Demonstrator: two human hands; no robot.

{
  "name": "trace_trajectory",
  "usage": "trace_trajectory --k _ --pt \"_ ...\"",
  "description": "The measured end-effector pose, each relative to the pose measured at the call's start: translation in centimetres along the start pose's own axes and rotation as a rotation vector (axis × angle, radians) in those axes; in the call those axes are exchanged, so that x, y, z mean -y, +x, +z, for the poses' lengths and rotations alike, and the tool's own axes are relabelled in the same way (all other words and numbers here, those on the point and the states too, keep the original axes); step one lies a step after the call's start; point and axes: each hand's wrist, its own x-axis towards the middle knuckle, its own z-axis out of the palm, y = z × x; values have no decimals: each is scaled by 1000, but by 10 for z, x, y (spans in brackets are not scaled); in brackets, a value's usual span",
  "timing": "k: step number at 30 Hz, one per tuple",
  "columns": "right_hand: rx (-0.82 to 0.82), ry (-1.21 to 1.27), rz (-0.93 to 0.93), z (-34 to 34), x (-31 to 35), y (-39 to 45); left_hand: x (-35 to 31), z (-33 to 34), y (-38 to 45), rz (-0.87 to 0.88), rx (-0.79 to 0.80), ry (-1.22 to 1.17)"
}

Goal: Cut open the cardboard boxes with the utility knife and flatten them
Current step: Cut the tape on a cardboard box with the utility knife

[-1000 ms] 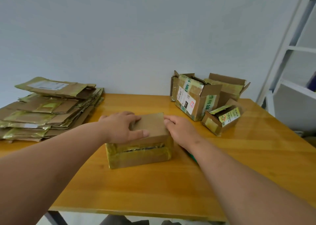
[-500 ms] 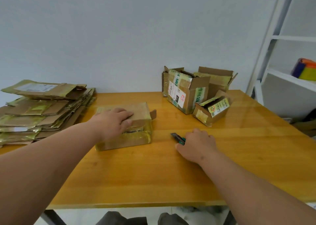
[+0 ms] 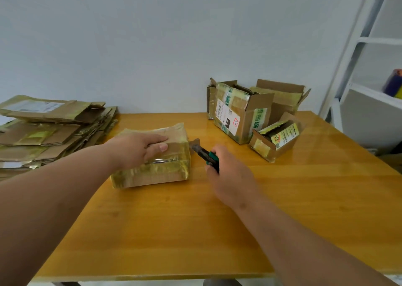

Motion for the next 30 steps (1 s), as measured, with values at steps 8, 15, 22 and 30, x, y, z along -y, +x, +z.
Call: trace_trajectory --k 8,15,22,30 --pt "-107 26 -22 19 6 17 0 -8 5 13 10 12" --pt "-139 1 -33 25 8 18 -1 -9 8 9 12 1" --pt "-171 -16 -5 28 6 21 -1 -9 8 17 11 -11" --pt "-157 -19 -22 30 5 18 -1 -8 7 11 17 -21"
